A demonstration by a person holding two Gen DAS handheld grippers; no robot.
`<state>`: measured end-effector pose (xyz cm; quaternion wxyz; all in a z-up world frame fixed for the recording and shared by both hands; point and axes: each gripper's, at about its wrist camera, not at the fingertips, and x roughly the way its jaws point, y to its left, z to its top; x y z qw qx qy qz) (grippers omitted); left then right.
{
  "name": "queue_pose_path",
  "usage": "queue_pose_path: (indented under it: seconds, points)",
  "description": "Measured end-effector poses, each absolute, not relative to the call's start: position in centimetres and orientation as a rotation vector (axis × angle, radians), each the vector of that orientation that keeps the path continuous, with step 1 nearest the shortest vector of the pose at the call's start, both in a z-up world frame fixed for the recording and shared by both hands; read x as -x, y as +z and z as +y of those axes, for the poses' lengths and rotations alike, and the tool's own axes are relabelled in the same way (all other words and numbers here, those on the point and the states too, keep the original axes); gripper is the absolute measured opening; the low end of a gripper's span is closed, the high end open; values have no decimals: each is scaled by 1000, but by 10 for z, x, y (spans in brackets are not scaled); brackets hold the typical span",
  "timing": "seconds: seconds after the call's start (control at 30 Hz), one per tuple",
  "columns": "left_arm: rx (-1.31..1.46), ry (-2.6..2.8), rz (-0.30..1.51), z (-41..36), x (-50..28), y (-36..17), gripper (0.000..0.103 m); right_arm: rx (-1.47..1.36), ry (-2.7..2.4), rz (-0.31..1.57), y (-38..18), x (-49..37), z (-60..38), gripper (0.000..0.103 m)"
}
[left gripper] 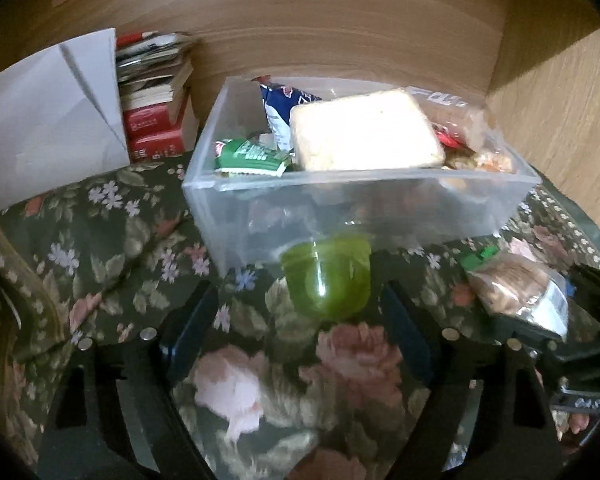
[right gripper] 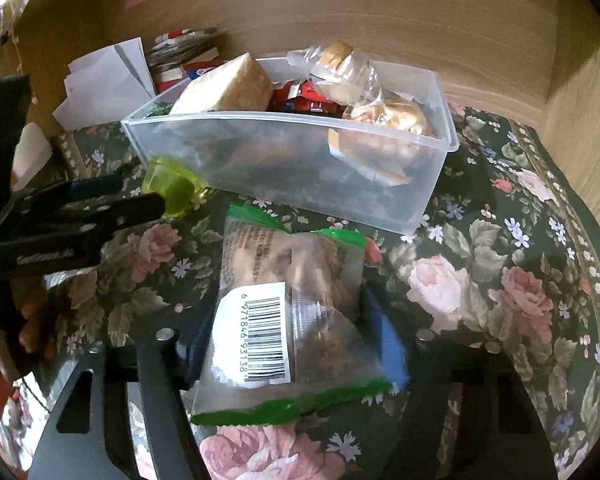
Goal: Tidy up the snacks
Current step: 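Grasp the green jelly cup with the left tool while the right tool grasps the nut bag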
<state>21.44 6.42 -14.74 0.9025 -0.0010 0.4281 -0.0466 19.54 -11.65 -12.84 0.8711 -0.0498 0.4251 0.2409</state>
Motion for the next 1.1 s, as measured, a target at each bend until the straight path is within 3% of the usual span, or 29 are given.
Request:
queue_pose_path:
  seconds: [0.13,0.27,0.6,1.1]
  points:
    - [17,-108,919,60,-230,-154,69,96,500,868,-128,-193,-119,55]
    - [12,-152,946,54,-238,-161,46,82,502,849,-126,-192,-121,52]
    - [33,-159,901,62,-217,-150,45,56,502,807,-113,-186,-127,52]
    - [58,-151,734,89,-197,-78,45,79,502,656,-62,-186,-131,52]
